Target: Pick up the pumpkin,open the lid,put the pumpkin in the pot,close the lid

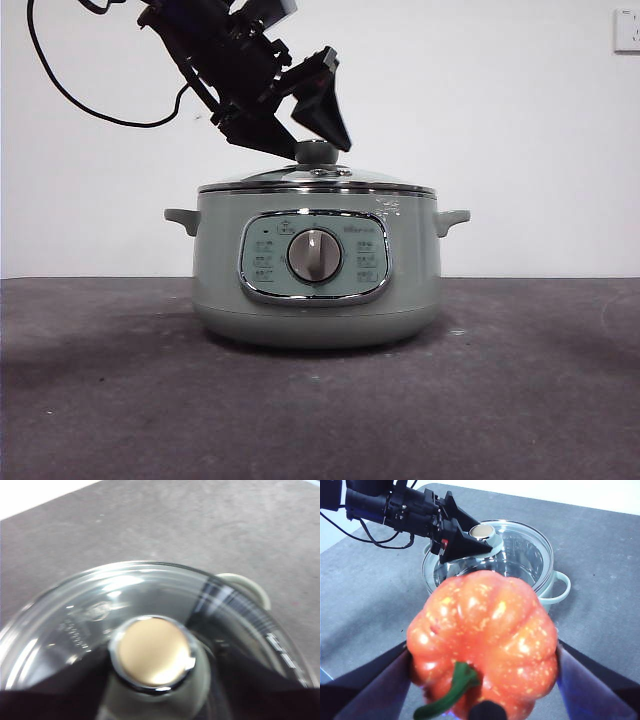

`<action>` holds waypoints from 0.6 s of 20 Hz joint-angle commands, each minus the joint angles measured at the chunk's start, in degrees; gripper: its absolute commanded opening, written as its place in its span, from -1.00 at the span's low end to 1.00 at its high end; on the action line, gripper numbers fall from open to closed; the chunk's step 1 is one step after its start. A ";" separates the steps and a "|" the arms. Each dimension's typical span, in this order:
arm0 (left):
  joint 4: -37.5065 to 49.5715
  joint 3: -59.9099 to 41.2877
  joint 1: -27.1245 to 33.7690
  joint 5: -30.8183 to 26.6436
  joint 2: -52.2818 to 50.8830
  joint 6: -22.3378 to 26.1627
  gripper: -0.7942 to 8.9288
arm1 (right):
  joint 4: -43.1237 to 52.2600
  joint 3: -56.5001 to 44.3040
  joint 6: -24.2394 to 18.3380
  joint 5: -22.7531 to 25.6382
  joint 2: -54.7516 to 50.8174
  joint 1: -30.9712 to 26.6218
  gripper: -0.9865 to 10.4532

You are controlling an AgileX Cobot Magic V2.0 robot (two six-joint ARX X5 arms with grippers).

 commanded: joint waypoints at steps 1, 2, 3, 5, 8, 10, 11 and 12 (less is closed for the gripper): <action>0.24 0.02 -0.24 0.37 0.33 0.66 -0.41 | 0.46 0.04 0.61 0.07 -0.13 0.13 -0.85; 0.26 0.02 -0.24 0.37 0.33 0.66 -0.44 | 0.46 0.04 0.61 0.09 -0.15 0.13 -0.85; 0.22 0.02 -0.22 0.37 0.33 0.66 -0.55 | 0.46 0.04 0.61 0.07 -0.15 0.13 -0.85; 0.22 0.02 -0.22 0.39 0.33 0.66 -0.66 | 0.46 0.04 0.61 0.09 -0.15 0.13 -0.85; 0.17 0.02 -0.24 0.42 0.33 0.61 -0.85 | 0.48 0.04 0.59 0.09 -0.15 0.13 -0.85; 0.28 0.02 -0.26 0.50 0.33 0.57 -0.85 | 0.48 0.04 0.59 0.09 -0.15 0.13 -0.85; 0.39 0.02 -0.26 0.50 0.31 0.57 -0.85 | 0.48 0.04 0.59 0.09 -0.15 0.13 -0.85; 0.79 0.02 -0.26 0.48 0.31 0.57 -0.85 | 0.48 0.04 0.59 0.09 -0.15 0.13 -0.85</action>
